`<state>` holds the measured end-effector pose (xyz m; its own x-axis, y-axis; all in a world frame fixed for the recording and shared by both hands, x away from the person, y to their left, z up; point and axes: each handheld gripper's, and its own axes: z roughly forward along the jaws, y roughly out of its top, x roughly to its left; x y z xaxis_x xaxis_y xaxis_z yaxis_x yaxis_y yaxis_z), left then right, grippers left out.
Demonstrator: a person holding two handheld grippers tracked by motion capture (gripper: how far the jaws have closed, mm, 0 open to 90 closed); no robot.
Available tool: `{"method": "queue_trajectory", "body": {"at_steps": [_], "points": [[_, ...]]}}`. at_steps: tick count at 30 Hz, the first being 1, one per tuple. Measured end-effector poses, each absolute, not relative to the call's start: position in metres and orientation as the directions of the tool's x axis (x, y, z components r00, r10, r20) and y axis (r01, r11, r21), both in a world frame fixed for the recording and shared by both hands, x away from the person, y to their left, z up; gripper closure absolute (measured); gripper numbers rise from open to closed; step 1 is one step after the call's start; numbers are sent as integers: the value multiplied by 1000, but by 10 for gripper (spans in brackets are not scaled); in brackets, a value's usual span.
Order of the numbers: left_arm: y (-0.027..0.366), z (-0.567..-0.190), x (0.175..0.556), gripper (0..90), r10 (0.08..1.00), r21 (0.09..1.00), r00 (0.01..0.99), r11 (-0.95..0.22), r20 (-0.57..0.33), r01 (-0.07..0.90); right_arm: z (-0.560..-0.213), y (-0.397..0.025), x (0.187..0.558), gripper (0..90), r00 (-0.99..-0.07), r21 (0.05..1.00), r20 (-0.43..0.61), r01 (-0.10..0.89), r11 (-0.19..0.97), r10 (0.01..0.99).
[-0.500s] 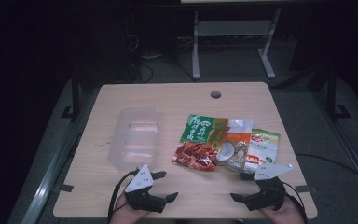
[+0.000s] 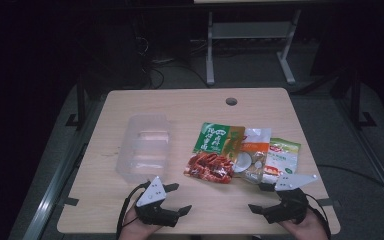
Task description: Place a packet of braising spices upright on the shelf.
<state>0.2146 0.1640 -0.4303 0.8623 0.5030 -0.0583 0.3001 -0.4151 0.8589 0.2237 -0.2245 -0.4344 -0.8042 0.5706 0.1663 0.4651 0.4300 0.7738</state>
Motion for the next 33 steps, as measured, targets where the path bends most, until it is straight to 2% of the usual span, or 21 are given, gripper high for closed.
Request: {"method": "queue_trajectory", "body": {"at_steps": [5, 12, 19, 28, 33], "points": [[165, -429, 215, 247, 509, 859, 858, -409, -66, 309, -432, -223, 224, 200, -804, 783, 170, 461, 417, 570], [165, -423, 222, 324, 533, 860, 840, -381, -97, 341, -421, -219, 228, 213, -808, 800, 172, 449, 399, 563], [151, -413, 236, 393, 521, 852, 849, -404, -85, 333, -404, -217, 238, 206, -808, 808, 169, 442, 391, 564], [126, -412, 262, 443, 507, 841, 858, -428, -81, 332, -386, -213, 280, 184, -787, 792, 191, 477, 381, 587], [113, -415, 271, 505, 515, 830, 855, -448, -64, 332, -378, -205, 306, 183, -783, 774, 181, 487, 405, 595]]}}
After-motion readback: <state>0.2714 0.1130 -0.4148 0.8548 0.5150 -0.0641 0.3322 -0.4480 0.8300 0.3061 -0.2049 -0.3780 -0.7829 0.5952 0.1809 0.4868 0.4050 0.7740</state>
